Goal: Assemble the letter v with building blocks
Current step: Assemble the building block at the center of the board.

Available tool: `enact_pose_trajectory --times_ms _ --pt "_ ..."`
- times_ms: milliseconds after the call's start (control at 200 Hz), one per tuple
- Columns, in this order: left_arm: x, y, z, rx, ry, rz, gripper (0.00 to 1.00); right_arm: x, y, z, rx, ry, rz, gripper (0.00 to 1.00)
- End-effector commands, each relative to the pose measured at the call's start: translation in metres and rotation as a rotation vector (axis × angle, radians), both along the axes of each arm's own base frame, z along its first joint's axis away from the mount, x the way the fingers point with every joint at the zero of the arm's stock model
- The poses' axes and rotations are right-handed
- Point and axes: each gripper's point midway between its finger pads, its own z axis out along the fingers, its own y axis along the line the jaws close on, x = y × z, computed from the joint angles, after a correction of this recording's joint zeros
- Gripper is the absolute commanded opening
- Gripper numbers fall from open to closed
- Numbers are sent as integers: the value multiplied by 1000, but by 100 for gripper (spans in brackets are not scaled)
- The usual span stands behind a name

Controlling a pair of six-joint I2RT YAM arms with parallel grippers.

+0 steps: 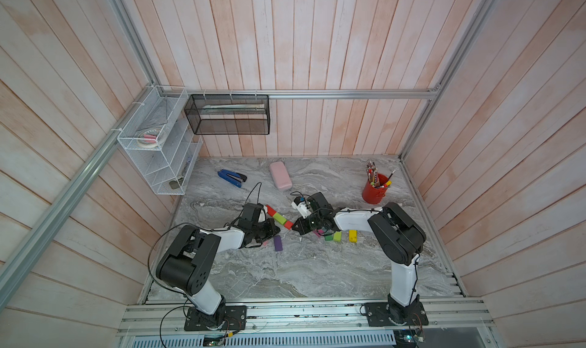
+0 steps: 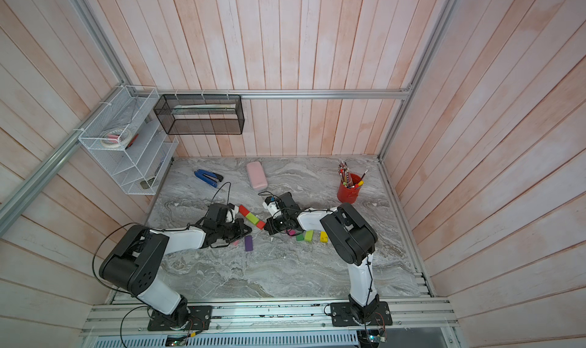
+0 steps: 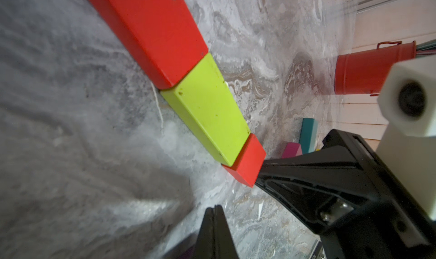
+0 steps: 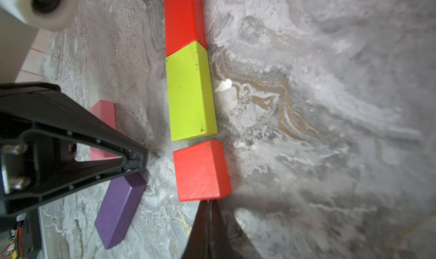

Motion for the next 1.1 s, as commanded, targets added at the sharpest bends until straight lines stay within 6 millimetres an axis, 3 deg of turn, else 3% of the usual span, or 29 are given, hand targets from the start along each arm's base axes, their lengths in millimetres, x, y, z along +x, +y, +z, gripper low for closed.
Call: enact_pose_trajectory --times_ms 0,320,565,810,1095 --pt "5 -3 1 7 -11 -10 0 -13 -5 -24 -67 59 25 0" --pt "5 -3 0 5 -10 -10 0 -18 2 -25 -67 62 56 0" --pt "6 -5 0 3 -9 -16 0 -22 -8 -25 -91 57 44 0" --pt "7 -5 0 6 -8 -14 0 -10 -29 -30 -103 66 -16 0" --pt "8 -5 0 5 -5 0 0 -2 -28 -37 -125 73 -9 0"
